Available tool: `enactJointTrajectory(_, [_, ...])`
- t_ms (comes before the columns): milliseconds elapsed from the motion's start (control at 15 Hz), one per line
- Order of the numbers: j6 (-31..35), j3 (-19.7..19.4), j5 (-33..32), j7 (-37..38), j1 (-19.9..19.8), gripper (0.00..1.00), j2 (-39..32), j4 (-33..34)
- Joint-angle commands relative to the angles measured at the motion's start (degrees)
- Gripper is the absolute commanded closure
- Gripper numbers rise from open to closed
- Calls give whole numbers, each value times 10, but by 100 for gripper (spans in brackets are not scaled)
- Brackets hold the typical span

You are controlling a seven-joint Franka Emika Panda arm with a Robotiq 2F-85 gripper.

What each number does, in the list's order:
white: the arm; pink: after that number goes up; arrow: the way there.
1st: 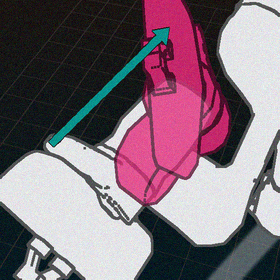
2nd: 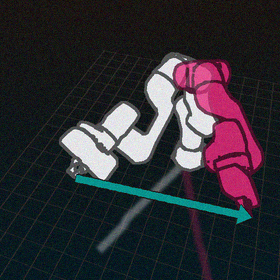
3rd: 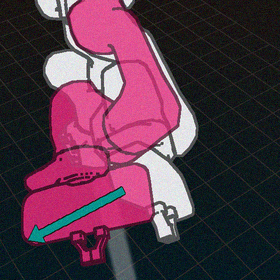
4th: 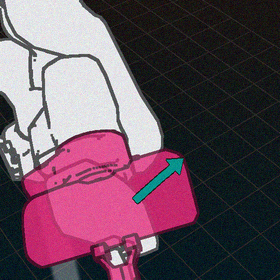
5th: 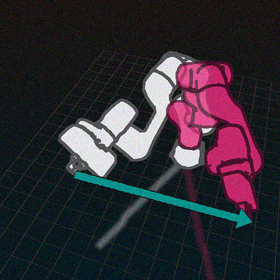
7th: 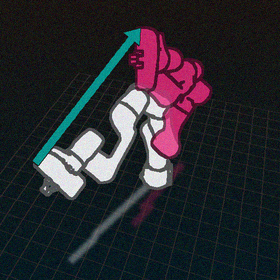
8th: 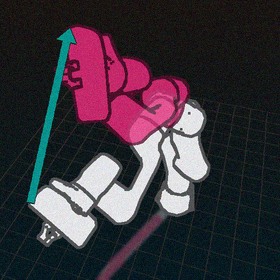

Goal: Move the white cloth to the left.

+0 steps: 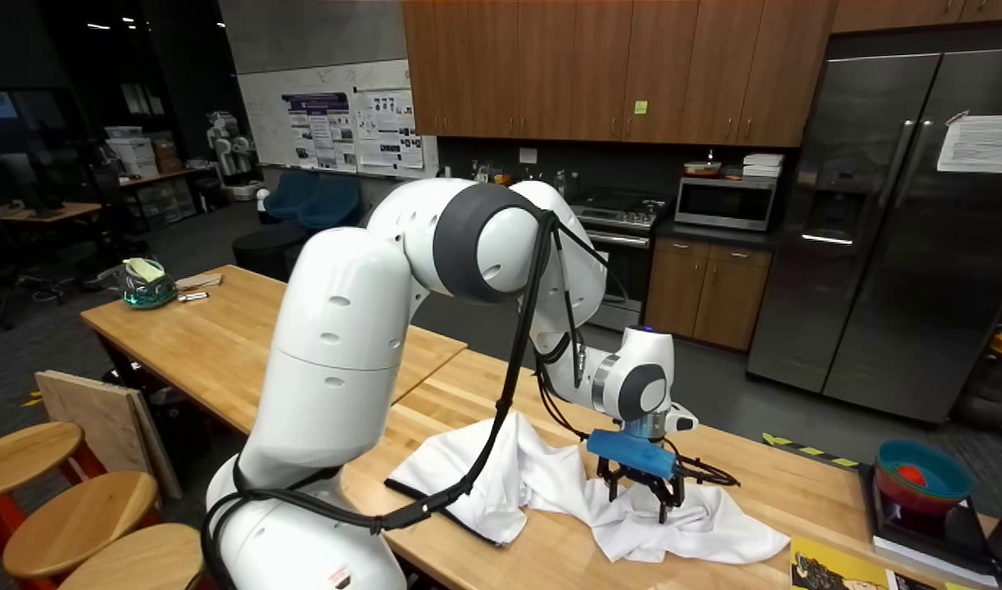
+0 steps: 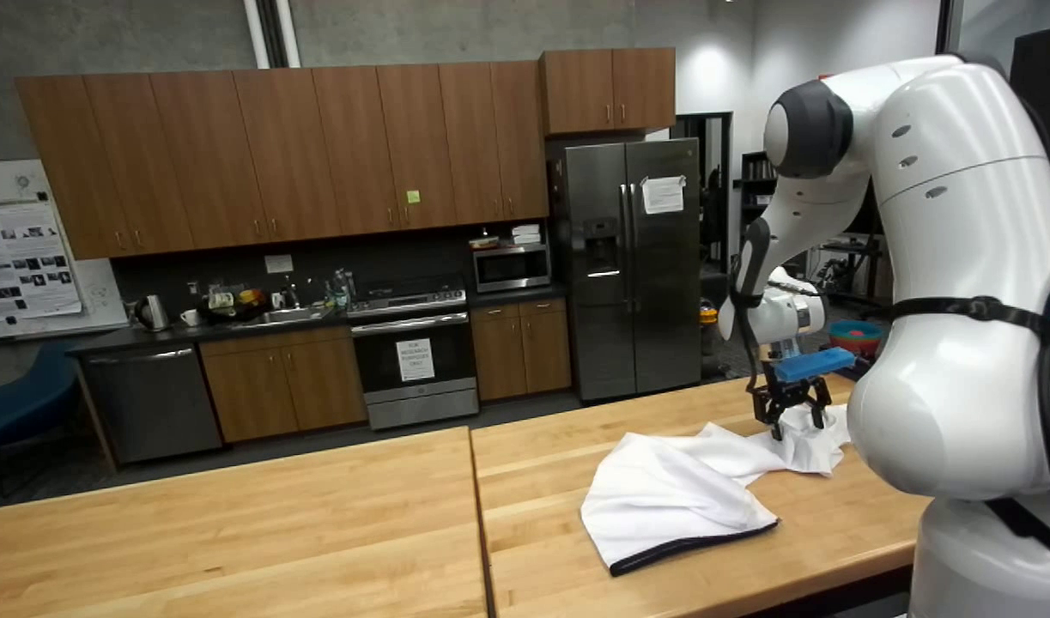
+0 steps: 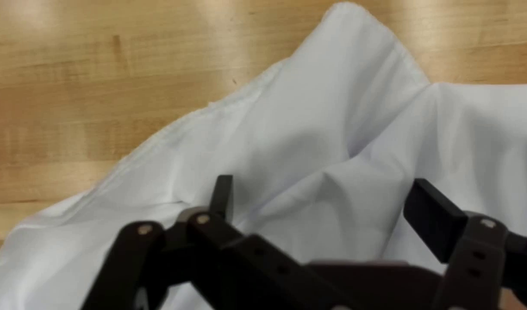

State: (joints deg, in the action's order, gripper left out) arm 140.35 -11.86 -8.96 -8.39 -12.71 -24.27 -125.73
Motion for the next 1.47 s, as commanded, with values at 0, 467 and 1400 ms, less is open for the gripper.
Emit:
enactJointTrajectory(0, [5, -9, -13, 17, 2, 27, -16, 3])
enactJointTrajectory(467, [-18, -1, 3, -8, -8, 79, -4, -3])
enactJointTrajectory(1400, [-159, 47, 35, -184, 1, 99, 183, -19])
